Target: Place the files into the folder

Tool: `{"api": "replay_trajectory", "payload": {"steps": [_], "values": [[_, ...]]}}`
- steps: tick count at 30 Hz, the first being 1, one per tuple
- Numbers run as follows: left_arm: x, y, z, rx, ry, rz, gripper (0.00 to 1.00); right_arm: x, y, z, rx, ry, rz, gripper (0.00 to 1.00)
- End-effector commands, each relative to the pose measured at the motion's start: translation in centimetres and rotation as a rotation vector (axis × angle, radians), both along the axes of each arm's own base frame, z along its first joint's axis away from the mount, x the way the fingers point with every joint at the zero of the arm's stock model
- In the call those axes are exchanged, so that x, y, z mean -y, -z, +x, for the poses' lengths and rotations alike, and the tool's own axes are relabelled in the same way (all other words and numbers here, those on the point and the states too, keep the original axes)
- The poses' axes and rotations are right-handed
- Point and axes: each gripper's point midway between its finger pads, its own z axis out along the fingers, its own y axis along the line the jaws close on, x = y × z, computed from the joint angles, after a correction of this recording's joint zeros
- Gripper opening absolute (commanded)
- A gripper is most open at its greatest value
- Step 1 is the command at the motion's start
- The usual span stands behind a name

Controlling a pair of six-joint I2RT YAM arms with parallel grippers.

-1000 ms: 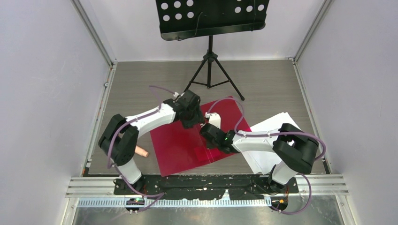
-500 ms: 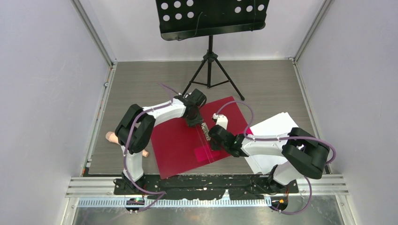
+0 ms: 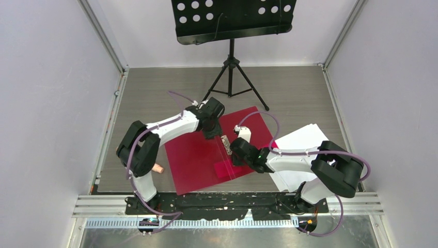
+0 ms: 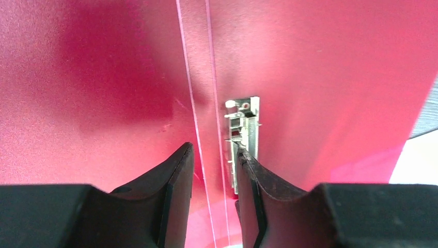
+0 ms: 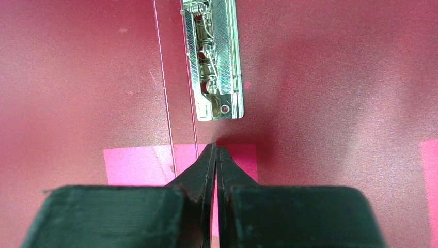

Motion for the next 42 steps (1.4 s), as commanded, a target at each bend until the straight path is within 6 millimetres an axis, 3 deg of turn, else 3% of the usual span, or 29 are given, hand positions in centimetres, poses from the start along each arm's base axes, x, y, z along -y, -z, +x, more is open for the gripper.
{"api": "replay_trajectory", "payload": {"steps": [1,9,15,18,19,20,27,34,42], "values": [[1.1,-2.9,1.9,0.094,0.013,-0.021,0.37,1.7,1.2,-1.3,-0.049,-0.009,-0.066,0.07],[2.1,0.3,2.6,0.035,0.059,0.095,0.36,2.2,0.5,-1.2,-0.037,0.001,-0.070,0.07],[1.9,3.3,1.0,-0.034,0.078,0.161,0.29,2.8,0.5,-1.2,-0.033,0.010,-0.082,0.07],[1.5,4.3,-0.2,-0.061,0.104,0.182,0.17,2.7,0.5,-1.1,-0.032,0.011,-0.084,0.07],[1.0,4.5,-0.6,-0.072,0.119,0.198,0.08,2.4,0.4,-1.0,-0.031,0.008,-0.080,0.07],[0.5,4.7,-1.0,-0.083,0.128,0.217,0.00,2.3,0.4,-1.0,-0.035,0.004,-0.082,0.07],[-4.9,4.6,-4.0,-0.088,0.129,0.258,0.00,0.8,-0.4,-0.6,-0.033,-0.026,-0.071,0.06],[-5.9,4.1,-6.0,-0.167,0.159,0.269,0.00,-1.3,0.0,-0.3,-0.055,-0.055,-0.067,0.05],[-7.8,4.6,-5.3,-0.144,0.292,0.309,0.00,-4.0,-1.6,-0.5,-0.029,-0.116,-0.065,0.05]]}}
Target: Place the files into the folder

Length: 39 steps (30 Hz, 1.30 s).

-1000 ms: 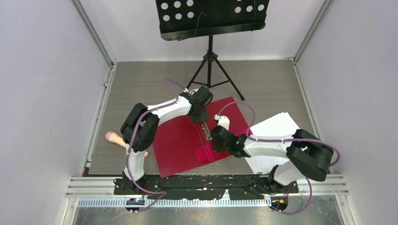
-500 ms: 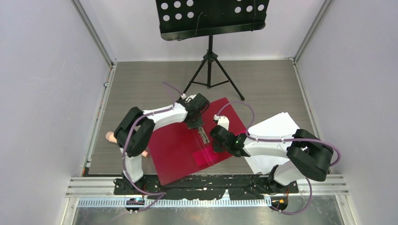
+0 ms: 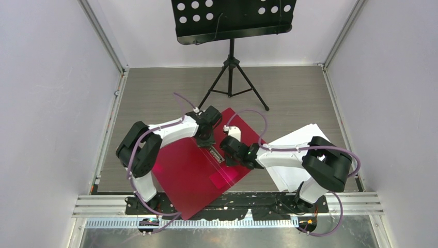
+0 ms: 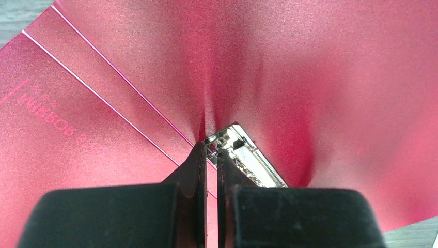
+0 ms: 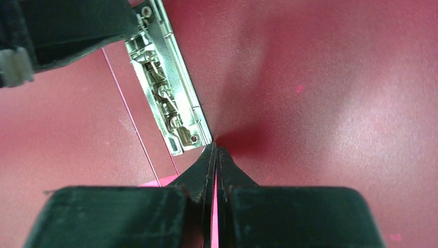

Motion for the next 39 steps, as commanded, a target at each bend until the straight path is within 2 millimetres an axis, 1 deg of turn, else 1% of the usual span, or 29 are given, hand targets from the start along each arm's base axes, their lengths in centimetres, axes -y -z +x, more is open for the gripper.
{"api": "replay_trajectory", "payload": {"steps": [1,4,8,12,16,23,29,33,39], "values": [[-3.7,1.9,-2.0,-0.086,0.146,0.134,0.00,-1.8,-1.7,0.0,0.026,-0.054,0.006,0.05],[-3.9,2.3,-2.5,-0.108,0.173,0.136,0.00,-3.0,-2.7,0.0,0.051,-0.088,0.020,0.05],[-3.7,3.1,-3.6,-0.151,0.149,0.106,0.00,-4.0,-3.4,-0.2,0.081,-0.120,0.014,0.05],[-3.0,3.7,-4.4,-0.197,0.132,0.068,0.00,-4.9,-3.4,-0.3,0.087,-0.133,0.014,0.05],[-3.0,3.8,-4.5,-0.199,0.131,0.069,0.00,-5.0,-2.7,-0.3,0.089,-0.129,-0.022,0.05],[-3.1,3.8,-4.5,-0.201,0.149,0.076,0.00,-3.5,-0.7,-0.4,0.074,-0.088,-0.097,0.05],[-3.1,3.8,-4.4,-0.203,0.169,0.080,0.00,-3.5,0.0,-0.5,0.066,-0.086,-0.109,0.06],[-3.1,3.7,-4.2,-0.205,0.179,0.087,0.00,-3.1,0.7,-0.8,0.070,-0.083,-0.165,0.07],[-3.2,3.8,-4.2,-0.214,0.192,0.096,0.00,-0.6,2.9,-1.6,0.061,-0.028,-0.283,0.06]]}}
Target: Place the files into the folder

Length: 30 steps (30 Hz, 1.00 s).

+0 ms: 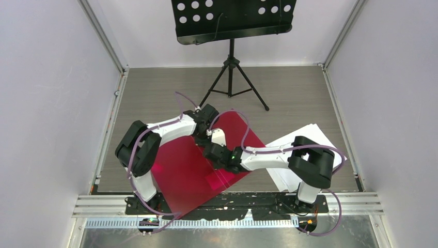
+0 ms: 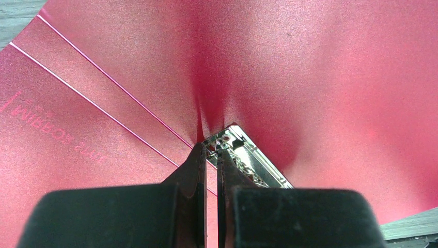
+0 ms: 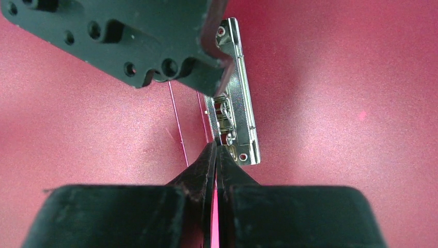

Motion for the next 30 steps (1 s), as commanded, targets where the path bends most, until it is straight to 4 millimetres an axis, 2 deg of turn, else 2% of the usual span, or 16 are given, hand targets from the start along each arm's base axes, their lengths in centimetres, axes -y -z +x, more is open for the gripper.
{"api": "replay_trajectory", "payload": {"steps": [1,8,15,18,21,22,23,24,25,30], "values": [[-3.0,3.5,-3.9,-0.168,0.048,0.137,0.00,4.6,4.0,-1.2,-0.040,0.071,-0.201,0.06],[-3.5,3.9,-4.0,-0.179,0.060,0.168,0.00,7.5,5.2,-2.3,-0.059,0.127,-0.219,0.05],[-3.5,3.9,-3.9,-0.179,0.058,0.171,0.00,7.5,6.2,-3.5,-0.089,0.116,-0.219,0.05],[-3.6,3.9,-3.8,-0.177,0.058,0.176,0.00,7.7,6.8,-3.7,-0.090,0.115,-0.279,0.05],[-3.8,3.8,-3.9,-0.179,0.059,0.184,0.00,7.5,6.2,-3.3,-0.052,0.133,-0.322,0.05],[-3.8,3.8,-3.9,-0.177,0.059,0.185,0.00,8.3,6.6,-3.6,-0.056,0.137,-0.377,0.05],[-3.8,3.8,-3.9,-0.177,0.060,0.188,0.00,8.0,6.2,-3.2,-0.036,0.150,-0.387,0.05],[-3.9,3.7,-3.8,-0.175,0.060,0.189,0.00,8.8,6.4,-3.5,-0.034,0.143,-0.448,0.05],[-4.0,3.7,-3.8,-0.176,0.059,0.193,0.00,8.4,6.0,-3.2,-0.011,0.154,-0.455,0.05],[-4.4,3.7,-3.8,-0.176,0.055,0.193,0.00,9.7,6.7,-4.0,-0.039,0.155,-0.538,0.05]]}}
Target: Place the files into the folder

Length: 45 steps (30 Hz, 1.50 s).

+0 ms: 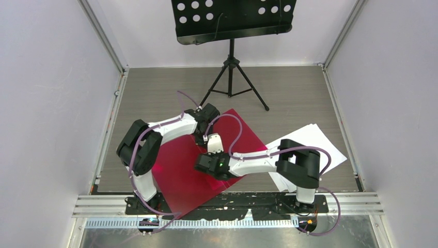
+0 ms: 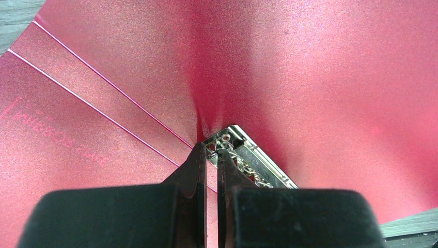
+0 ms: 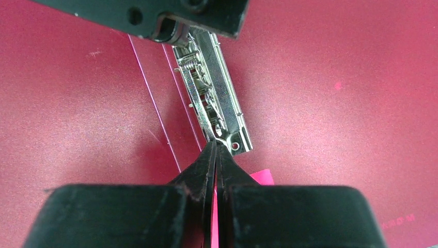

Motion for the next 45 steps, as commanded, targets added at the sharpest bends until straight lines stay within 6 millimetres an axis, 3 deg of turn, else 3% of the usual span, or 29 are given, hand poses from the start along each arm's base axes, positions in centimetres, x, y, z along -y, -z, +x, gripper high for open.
{"api": "replay_trajectory", "payload": {"steps": [1,9,16,19,20,21,22,23,24,25,26,30,34,40,45], "values": [[-4.3,3.7,-3.8,-0.157,0.017,0.175,0.00,9.5,5.8,-3.5,-0.185,0.035,-0.409,0.05],[-4.6,3.9,-4.0,-0.162,0.014,0.173,0.00,13.3,6.0,-3.2,-0.148,0.102,-0.589,0.05],[-4.8,4.1,-4.0,-0.165,0.013,0.168,0.00,11.7,5.7,-2.5,-0.148,0.102,-0.559,0.05],[-4.7,4.1,-4.1,-0.168,0.014,0.161,0.00,10.9,5.4,-2.0,-0.160,0.123,-0.457,0.08],[-4.7,4.1,-4.0,-0.168,0.013,0.160,0.00,11.6,5.6,-2.2,-0.179,0.131,-0.441,0.08],[-4.7,4.1,-4.1,-0.167,0.013,0.157,0.00,10.7,5.1,-1.4,-0.169,0.150,-0.346,0.11],[-4.6,4.1,-4.1,-0.168,0.015,0.154,0.00,11.9,5.7,-1.7,-0.204,0.158,-0.330,0.15],[-4.6,4.0,-4.1,-0.166,0.016,0.151,0.00,10.3,4.9,-1.2,-0.205,0.156,-0.202,0.17],[-4.6,4.0,-4.1,-0.165,0.015,0.151,0.00,11.5,5.4,-1.2,-0.221,0.167,-0.190,0.20],[-4.5,3.9,-4.0,-0.162,0.015,0.150,0.00,10.0,4.2,-0.6,-0.204,0.145,-0.093,0.22],[-4.5,3.9,-4.0,-0.163,0.016,0.149,0.00,10.4,4.2,-0.6,-0.201,0.143,-0.078,0.27],[-4.0,3.4,-3.6,-0.146,0.022,0.125,0.00,7.3,1.3,0.0,-0.169,0.055,0.074,0.37],[-2.1,2.3,-2.3,-0.122,0.046,0.062,0.00,5.1,-0.5,-0.1,-0.174,0.001,0.183,0.39],[1.2,-0.7,0.6,-0.070,0.106,-0.001,0.00,3.3,-1.9,-0.2,-0.164,-0.064,0.273,0.40],[3.4,-2.1,1.5,-0.049,0.175,-0.033,0.00,1.8,-3.1,-0.1,-0.148,-0.111,0.348,0.40]]}}
